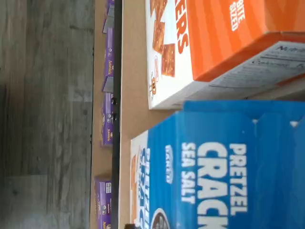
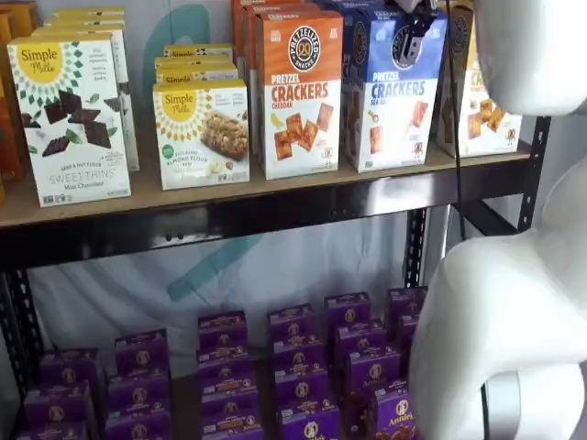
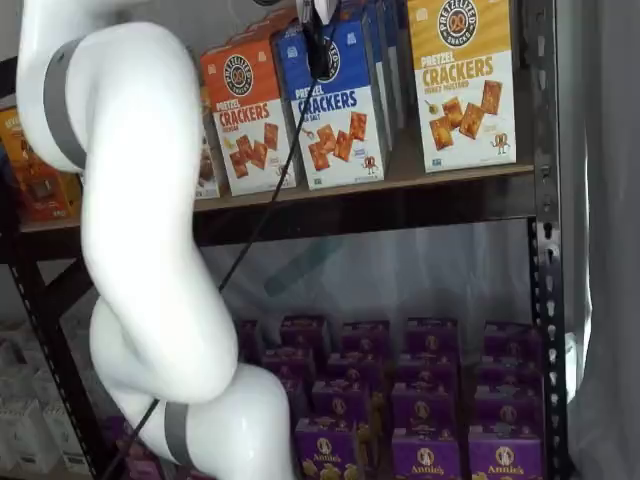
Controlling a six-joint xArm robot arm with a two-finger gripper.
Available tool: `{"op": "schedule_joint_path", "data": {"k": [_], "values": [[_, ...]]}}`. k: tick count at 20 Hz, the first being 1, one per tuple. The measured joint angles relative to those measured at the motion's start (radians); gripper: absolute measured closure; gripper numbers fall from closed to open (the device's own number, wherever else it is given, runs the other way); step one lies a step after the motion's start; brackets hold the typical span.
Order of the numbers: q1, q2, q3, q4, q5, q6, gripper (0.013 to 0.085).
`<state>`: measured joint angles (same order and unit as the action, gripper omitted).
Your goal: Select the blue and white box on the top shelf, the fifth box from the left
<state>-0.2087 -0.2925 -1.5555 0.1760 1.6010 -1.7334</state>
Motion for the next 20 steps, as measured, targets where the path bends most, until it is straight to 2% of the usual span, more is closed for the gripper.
{"op": "schedule_joint_path", "data": {"k": [1, 2, 4, 11, 13, 14, 15, 20], "values": [[0.0, -0.003, 0.004, 0.0, -0.004, 0.0, 0.021], [0.0, -0.005, 0.006, -0.001, -0.007, -0.001, 0.021], [-0.001, -0.008, 0.01, -0.002, -0.011, -0.002, 0.029], [-0.004, -0.012, 0.014, -0.001, -0.011, -0.005, 0.029], [-0.005, -0.012, 0.014, 0.0, -0.01, -0.005, 0.037], [-0.005, -0.012, 0.014, 0.001, -0.009, -0.005, 0.037], [-0.005, -0.013, 0.015, 0.002, -0.01, -0.006, 0.041], [-0.009, -0.01, 0.007, 0.001, 0.006, -0.008, 0.041]]}}
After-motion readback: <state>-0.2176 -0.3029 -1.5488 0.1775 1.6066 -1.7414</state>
